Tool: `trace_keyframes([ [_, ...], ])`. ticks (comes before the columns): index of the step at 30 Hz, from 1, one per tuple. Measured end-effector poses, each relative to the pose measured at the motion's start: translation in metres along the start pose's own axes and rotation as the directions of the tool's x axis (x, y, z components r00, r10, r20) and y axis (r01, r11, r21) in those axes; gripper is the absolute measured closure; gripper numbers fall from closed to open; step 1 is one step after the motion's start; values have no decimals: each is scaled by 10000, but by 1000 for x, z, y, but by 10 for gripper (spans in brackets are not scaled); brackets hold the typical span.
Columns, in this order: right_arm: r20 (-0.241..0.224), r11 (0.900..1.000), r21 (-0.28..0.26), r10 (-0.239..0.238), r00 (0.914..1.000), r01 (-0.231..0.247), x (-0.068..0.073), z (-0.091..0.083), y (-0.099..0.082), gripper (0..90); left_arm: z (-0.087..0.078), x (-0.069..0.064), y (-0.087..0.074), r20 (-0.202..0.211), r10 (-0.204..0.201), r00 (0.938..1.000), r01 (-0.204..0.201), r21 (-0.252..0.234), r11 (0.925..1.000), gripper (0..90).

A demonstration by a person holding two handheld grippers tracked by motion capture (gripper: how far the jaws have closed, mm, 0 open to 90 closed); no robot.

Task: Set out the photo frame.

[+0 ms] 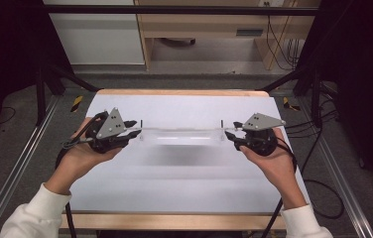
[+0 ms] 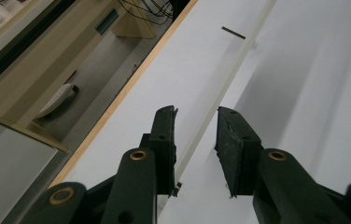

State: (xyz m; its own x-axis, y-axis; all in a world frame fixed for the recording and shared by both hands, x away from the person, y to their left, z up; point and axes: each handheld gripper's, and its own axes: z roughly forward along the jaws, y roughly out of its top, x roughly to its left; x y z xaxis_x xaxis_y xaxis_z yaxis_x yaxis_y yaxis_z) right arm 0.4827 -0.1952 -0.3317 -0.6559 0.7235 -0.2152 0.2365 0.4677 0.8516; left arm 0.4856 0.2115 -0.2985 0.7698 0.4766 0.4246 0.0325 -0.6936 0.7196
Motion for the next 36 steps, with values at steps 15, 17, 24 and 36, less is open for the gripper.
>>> trace_keyframes([
  [15,-124,9997,-23,246,9996,-246,-13,7,16,592,9,25,7,-98,-206,9997,205,-76,9998,647],
  [17,-60,9997,-2,258,9996,-258,-13,7,17,591,9,26,7,-53,-216,9998,216,-23,9998,648],
  [24,61,9994,81,331,9994,-331,-19,13,21,575,11,29,12,-7,-334,9994,334,91,9994,659],
  [36,43,9975,64,698,9975,-699,-28,19,26,574,18,43,16,26,-404,9992,404,75,9992,651],
])
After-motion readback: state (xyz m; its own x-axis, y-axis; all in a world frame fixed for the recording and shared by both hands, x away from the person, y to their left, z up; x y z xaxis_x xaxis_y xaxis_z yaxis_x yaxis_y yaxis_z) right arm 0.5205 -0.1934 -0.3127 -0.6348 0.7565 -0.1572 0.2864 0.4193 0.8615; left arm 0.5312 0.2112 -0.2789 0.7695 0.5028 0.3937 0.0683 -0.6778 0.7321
